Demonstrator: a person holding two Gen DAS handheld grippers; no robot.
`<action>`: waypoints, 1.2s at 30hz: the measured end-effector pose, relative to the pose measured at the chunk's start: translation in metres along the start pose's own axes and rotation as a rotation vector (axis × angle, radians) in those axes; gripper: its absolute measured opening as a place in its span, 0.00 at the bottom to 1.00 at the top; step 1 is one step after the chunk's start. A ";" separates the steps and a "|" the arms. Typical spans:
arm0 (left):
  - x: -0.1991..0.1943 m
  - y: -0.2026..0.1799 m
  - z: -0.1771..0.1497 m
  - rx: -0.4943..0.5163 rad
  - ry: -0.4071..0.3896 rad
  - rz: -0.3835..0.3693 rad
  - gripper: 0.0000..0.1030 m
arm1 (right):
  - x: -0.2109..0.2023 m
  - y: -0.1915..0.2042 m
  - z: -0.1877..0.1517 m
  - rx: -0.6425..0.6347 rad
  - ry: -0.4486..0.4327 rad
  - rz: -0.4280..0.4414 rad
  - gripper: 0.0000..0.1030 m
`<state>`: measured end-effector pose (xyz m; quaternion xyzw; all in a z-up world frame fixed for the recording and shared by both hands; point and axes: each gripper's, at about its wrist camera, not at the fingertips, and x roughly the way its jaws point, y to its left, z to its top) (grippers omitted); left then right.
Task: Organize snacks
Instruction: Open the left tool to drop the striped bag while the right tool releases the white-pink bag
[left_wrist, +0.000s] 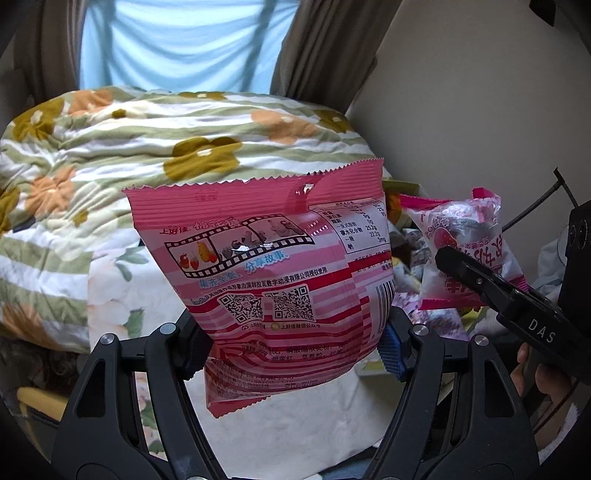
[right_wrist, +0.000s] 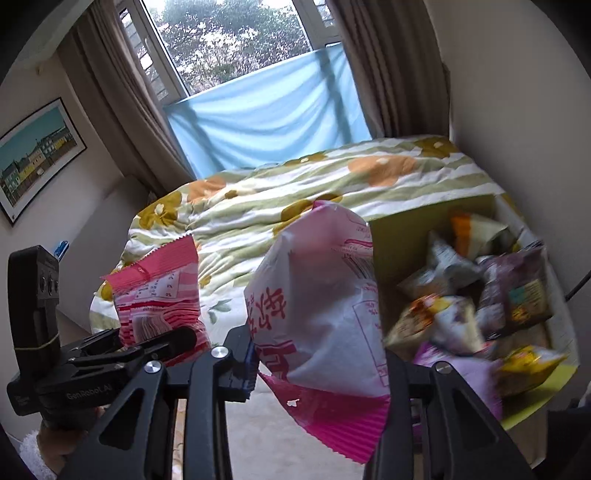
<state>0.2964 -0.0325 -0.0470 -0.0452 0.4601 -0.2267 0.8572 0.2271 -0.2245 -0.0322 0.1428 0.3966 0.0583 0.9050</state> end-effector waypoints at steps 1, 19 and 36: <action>0.007 -0.014 0.007 0.005 -0.002 -0.005 0.68 | -0.004 -0.011 0.006 -0.002 -0.005 -0.004 0.31; 0.153 -0.155 0.056 -0.037 0.096 0.018 0.97 | -0.016 -0.176 0.055 -0.003 0.015 -0.009 0.31; 0.097 -0.110 0.016 -0.152 0.029 0.188 0.97 | 0.030 -0.173 0.070 -0.078 0.120 0.136 0.32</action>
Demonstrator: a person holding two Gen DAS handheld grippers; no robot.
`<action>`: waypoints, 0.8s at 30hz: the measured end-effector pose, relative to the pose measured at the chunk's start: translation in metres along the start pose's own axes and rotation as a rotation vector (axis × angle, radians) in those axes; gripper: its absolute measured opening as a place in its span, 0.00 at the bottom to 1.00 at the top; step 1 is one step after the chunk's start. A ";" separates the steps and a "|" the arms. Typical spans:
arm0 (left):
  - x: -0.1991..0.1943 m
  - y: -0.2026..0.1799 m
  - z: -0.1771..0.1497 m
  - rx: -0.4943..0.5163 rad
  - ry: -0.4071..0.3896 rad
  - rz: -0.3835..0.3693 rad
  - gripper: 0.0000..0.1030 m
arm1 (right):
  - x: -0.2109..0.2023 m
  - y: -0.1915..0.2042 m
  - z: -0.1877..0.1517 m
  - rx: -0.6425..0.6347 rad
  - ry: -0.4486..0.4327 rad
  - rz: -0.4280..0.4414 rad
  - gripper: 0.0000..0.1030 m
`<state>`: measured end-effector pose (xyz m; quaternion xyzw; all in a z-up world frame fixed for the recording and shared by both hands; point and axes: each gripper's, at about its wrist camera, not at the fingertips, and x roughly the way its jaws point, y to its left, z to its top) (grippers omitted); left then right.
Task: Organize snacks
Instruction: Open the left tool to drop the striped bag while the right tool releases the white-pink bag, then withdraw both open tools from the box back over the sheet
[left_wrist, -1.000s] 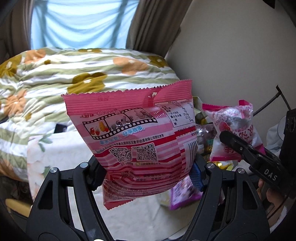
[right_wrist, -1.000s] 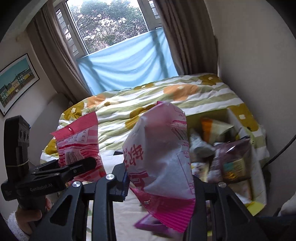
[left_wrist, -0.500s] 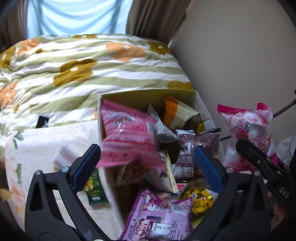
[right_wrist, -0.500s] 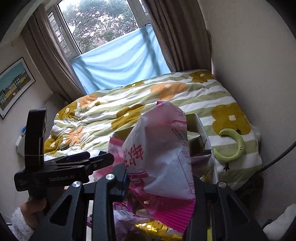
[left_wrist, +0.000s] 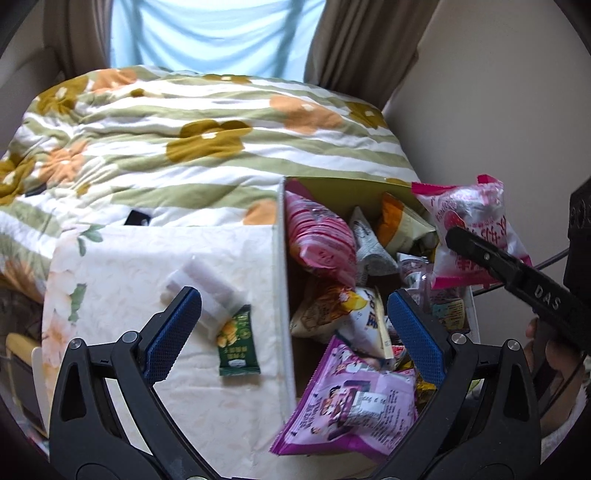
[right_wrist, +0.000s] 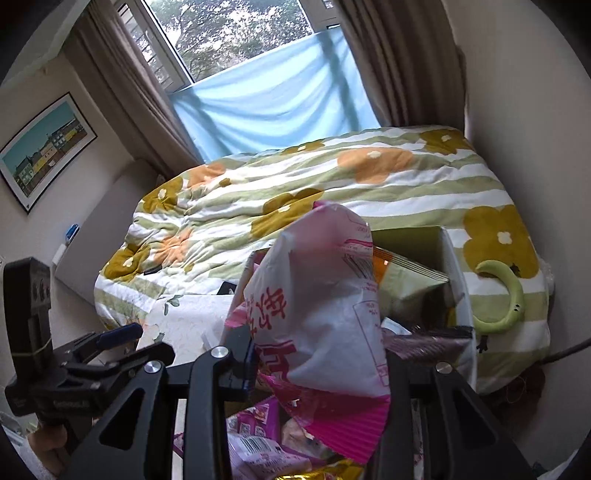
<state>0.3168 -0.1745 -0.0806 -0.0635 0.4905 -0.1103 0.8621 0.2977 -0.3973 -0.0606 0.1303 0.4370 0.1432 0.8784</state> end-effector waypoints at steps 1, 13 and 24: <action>-0.002 0.003 -0.001 -0.004 0.000 0.010 0.97 | 0.005 0.001 0.003 -0.001 0.015 0.005 0.32; -0.012 0.037 -0.036 -0.053 0.012 0.042 0.97 | 0.011 0.002 -0.014 0.002 -0.014 -0.015 0.95; -0.045 0.063 -0.050 -0.068 -0.026 0.047 0.97 | -0.017 0.016 -0.026 -0.016 -0.040 -0.040 0.95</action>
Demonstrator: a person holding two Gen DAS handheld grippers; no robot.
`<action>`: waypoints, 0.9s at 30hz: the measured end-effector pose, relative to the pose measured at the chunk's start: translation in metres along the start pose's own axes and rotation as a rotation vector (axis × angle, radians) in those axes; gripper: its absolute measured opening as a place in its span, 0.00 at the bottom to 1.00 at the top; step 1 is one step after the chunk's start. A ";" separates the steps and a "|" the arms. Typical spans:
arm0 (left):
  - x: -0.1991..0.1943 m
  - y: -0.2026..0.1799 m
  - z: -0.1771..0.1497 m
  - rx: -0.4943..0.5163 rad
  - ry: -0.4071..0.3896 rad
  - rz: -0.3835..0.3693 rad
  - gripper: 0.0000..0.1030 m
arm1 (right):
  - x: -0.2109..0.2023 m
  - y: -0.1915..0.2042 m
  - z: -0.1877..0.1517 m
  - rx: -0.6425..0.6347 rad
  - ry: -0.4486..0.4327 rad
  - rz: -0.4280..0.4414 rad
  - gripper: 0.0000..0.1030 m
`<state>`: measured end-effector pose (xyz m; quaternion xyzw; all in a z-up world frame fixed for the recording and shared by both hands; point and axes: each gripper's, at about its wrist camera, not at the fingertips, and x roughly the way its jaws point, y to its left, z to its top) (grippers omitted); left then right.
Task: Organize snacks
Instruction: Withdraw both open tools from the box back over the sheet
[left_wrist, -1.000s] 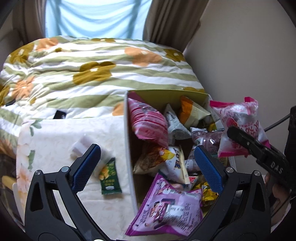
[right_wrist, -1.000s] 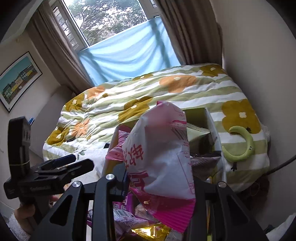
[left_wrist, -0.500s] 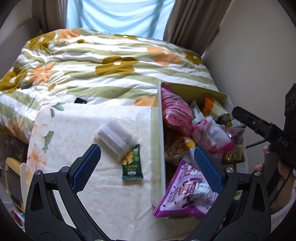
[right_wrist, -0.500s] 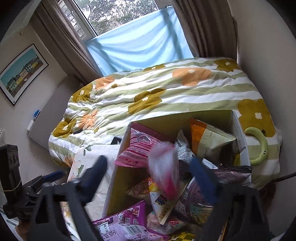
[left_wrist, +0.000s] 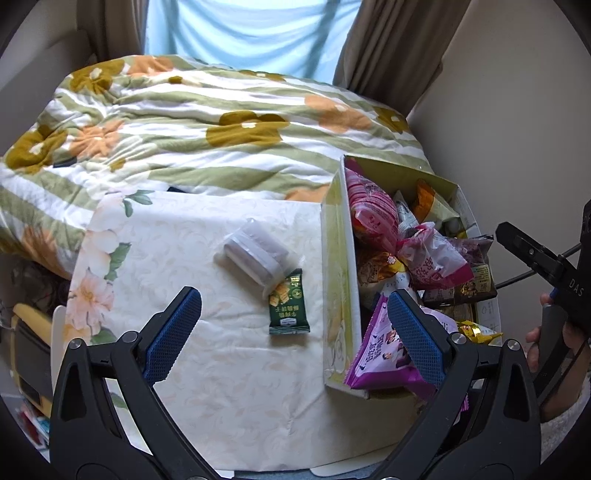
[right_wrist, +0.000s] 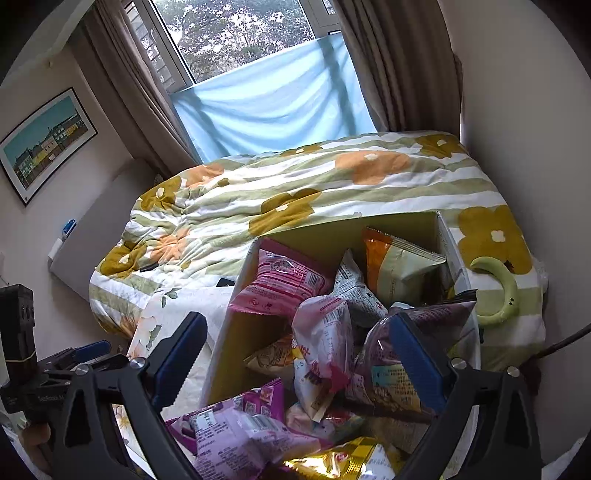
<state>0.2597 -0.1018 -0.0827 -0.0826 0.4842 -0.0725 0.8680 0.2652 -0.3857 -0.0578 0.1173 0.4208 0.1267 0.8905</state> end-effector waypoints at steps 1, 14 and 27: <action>-0.005 0.003 0.000 -0.002 -0.009 0.002 0.97 | -0.004 0.003 0.000 -0.002 -0.004 -0.001 0.95; -0.057 0.073 0.015 0.027 -0.088 -0.005 0.97 | -0.032 0.107 -0.005 -0.080 -0.063 0.021 0.95; -0.048 0.150 0.055 0.166 -0.030 -0.030 0.97 | 0.033 0.205 -0.037 -0.051 -0.010 -0.063 0.95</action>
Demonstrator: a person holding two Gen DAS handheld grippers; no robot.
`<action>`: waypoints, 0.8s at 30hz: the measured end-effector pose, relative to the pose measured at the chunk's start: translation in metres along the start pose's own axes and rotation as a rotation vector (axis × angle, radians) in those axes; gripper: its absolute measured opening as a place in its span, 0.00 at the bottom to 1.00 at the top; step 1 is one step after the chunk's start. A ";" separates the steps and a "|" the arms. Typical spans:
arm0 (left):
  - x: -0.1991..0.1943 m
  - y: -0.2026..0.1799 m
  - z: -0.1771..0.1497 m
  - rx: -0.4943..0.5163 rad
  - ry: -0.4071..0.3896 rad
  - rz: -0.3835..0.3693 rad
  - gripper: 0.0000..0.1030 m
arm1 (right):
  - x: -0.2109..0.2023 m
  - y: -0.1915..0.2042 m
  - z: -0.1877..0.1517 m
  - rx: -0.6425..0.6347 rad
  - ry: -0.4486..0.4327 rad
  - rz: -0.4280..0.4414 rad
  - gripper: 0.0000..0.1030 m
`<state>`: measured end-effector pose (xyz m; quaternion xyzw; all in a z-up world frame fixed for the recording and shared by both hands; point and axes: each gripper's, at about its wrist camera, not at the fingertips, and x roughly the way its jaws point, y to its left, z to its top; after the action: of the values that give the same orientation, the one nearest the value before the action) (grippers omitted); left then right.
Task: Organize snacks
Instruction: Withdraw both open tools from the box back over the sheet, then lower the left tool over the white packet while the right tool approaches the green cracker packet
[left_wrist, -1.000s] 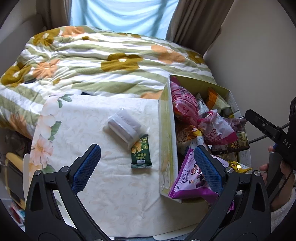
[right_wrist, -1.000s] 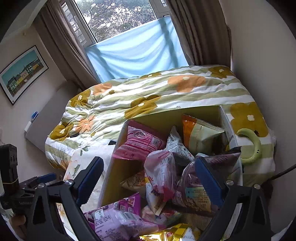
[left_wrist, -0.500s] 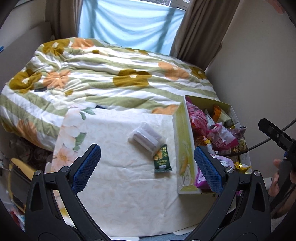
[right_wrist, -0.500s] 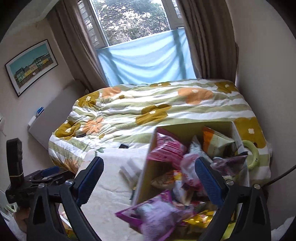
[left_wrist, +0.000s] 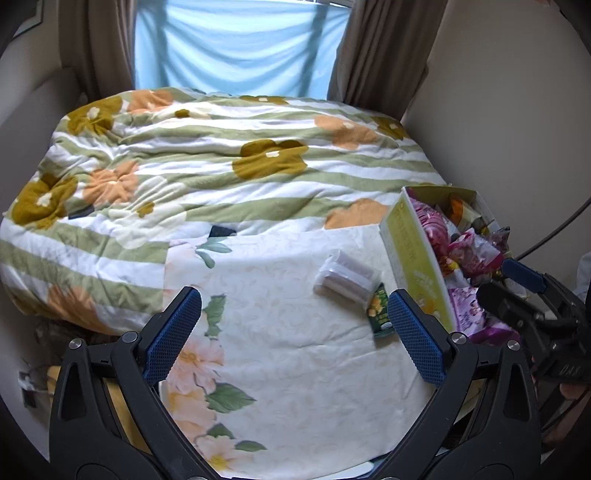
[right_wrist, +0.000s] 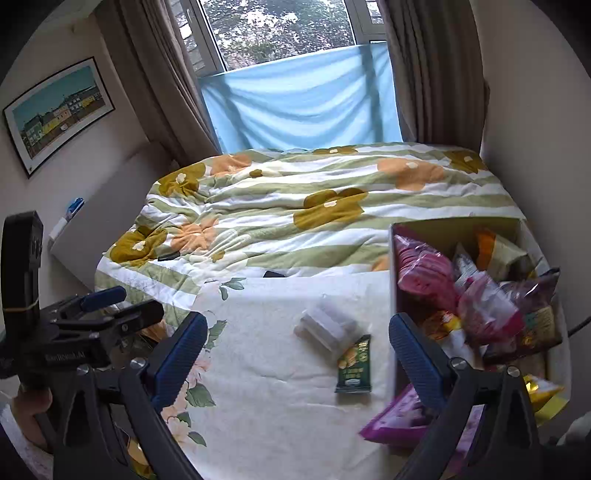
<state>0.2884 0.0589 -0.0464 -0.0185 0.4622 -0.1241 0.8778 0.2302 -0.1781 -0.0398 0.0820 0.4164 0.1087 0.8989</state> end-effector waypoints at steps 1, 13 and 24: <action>0.004 0.006 0.003 0.009 0.009 -0.006 0.97 | 0.005 0.006 -0.002 0.002 0.002 -0.015 0.95; 0.110 0.023 0.024 0.226 0.176 -0.095 0.97 | 0.089 0.024 -0.057 0.155 0.094 -0.187 0.95; 0.216 -0.049 0.007 0.451 0.335 -0.231 0.97 | 0.136 0.029 -0.096 0.084 0.077 -0.405 0.95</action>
<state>0.4018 -0.0405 -0.2096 0.1452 0.5561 -0.3237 0.7515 0.2382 -0.1087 -0.1933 0.0298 0.4626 -0.0889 0.8816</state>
